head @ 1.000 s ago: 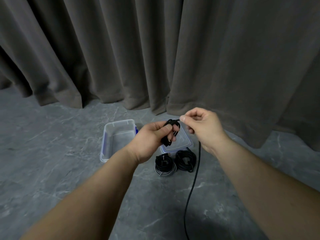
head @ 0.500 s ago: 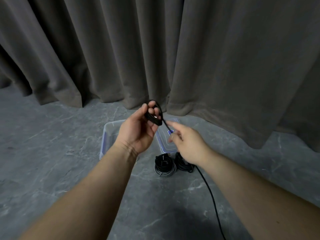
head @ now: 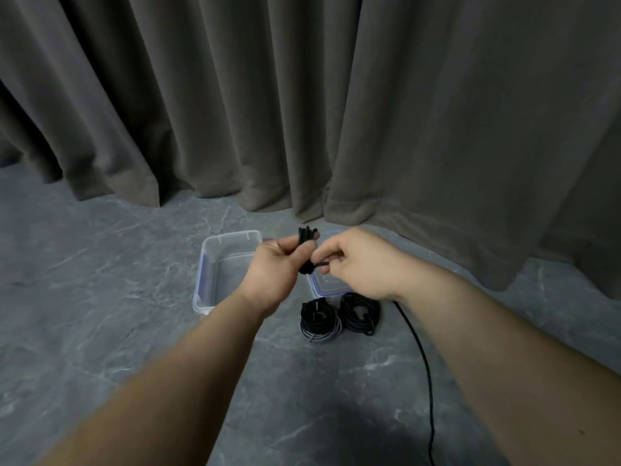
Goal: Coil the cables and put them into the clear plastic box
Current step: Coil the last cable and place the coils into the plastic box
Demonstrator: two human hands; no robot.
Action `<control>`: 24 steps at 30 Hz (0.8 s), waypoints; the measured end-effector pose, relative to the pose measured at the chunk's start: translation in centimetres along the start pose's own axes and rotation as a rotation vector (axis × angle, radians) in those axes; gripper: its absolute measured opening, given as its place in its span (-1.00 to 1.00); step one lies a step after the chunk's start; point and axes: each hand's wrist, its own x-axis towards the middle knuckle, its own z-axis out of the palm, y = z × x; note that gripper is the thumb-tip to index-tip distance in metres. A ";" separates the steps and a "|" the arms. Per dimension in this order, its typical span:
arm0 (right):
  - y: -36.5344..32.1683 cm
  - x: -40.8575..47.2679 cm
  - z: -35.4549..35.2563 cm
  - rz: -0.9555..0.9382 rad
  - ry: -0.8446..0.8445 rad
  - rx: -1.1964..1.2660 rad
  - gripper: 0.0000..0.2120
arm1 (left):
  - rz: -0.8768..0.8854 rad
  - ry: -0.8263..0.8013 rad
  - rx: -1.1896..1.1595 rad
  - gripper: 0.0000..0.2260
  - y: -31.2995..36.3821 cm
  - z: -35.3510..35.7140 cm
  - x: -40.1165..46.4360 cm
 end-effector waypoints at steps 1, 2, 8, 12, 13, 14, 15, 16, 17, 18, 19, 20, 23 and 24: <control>0.0 0.0 0.1 -0.006 0.029 0.078 -0.70 | -0.003 -0.035 0.021 -0.82 -0.1 -0.1 0.0; 0.1 -0.1 0.1 -0.023 0.065 0.145 -0.67 | -0.014 -0.064 0.017 -0.80 -0.1 -0.2 -0.1; 0.1 -0.6 -0.4 -0.110 0.288 0.375 -0.76 | -0.112 -0.199 -0.121 -0.71 0.7 0.5 -0.1; 0.6 -0.4 -0.3 -0.113 0.411 0.362 -0.76 | -0.121 -0.292 -0.104 -0.72 1.0 0.5 -0.3; 0.8 -0.3 -0.3 -0.104 0.461 0.335 -0.75 | -0.113 -0.302 -0.091 -0.72 1.1 0.5 -0.4; 1.2 -0.2 -0.4 -0.094 0.504 0.319 -0.74 | -0.102 -0.308 -0.080 -0.71 1.1 0.6 -0.5; 1.4 -0.1 -0.4 -0.084 0.531 0.320 -0.74 | -0.093 -0.311 -0.069 -0.71 1.2 0.7 -0.5; 1.6 0.0 -0.4 -0.079 0.544 0.332 -0.74 | -0.089 -0.312 -0.062 -0.71 1.3 0.8 -0.5; 1.7 0.0 -0.3 -0.073 0.550 0.347 -0.75 | -0.092 -0.313 -0.060 -0.72 1.3 0.9 -0.6; 1.7 0.0 -0.3 -0.069 0.550 0.365 -0.76 | -0.102 -0.312 -0.066 -0.74 1.4 0.9 -0.6; 1.7 0.0 -0.2 -0.063 0.552 0.377 -0.77 | -0.117 -0.312 -0.074 -0.76 1.5 1.0 -0.6; 1.8 0.0 -0.2 -0.053 0.559 0.379 -0.79 | -0.133 -0.310 -0.085 -0.77 1.5 1.1 -0.6; 2.0 -0.2 -0.3 -0.031 0.575 0.422 -0.82 | -0.188 -0.301 -0.156 -0.76 1.6 1.2 -0.7; 2.1 -0.2 -0.3 -0.035 0.577 0.449 -0.83 | -0.208 -0.302 -0.192 -0.75 1.7 1.2 -0.8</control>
